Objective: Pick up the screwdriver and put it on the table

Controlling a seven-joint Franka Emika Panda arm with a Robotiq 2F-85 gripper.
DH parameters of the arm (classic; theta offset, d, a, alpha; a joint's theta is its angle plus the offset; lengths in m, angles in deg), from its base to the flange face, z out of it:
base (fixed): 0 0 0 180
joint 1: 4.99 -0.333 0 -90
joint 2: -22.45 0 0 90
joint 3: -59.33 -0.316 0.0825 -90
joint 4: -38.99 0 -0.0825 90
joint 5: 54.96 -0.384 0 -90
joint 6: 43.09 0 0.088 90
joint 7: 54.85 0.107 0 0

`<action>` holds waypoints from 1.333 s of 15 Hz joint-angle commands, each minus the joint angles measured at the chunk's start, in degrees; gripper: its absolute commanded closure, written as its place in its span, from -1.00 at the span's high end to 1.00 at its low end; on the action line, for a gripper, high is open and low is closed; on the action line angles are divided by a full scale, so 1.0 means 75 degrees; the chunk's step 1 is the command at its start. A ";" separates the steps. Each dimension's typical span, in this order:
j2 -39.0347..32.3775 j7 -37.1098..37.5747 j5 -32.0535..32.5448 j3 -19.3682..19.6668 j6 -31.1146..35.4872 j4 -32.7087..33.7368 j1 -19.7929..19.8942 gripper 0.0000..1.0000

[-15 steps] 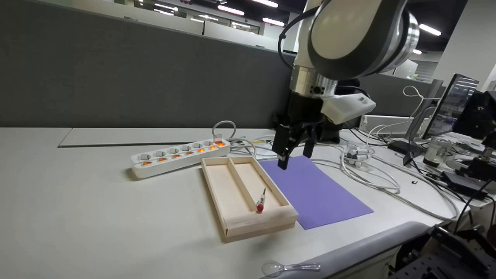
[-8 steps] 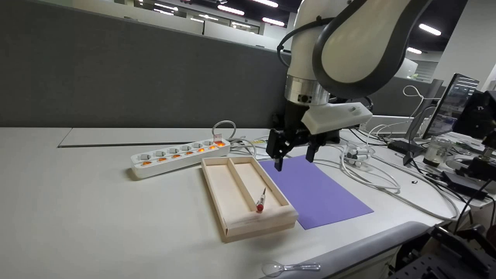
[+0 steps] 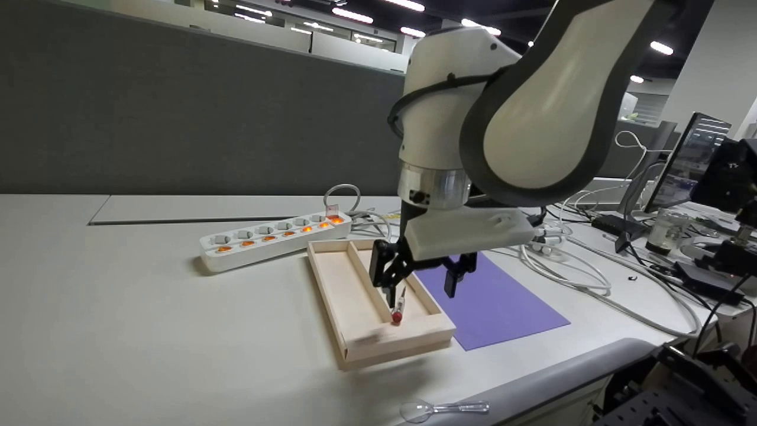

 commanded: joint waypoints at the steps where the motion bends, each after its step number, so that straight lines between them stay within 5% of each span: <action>1: -0.1074 0.0594 -0.0268 -0.0031 0.0461 0.0325 -0.0135 1.00; 6: -0.1784 0.0368 -0.0871 -0.0107 0.1154 0.0602 -0.0058 1.00; 14: -0.1494 0.0123 -0.1171 -0.0438 0.1250 0.0668 0.0047 1.00; 20: -0.1317 0.0428 -0.0890 0.0179 0.1155 0.0847 -0.0277 1.00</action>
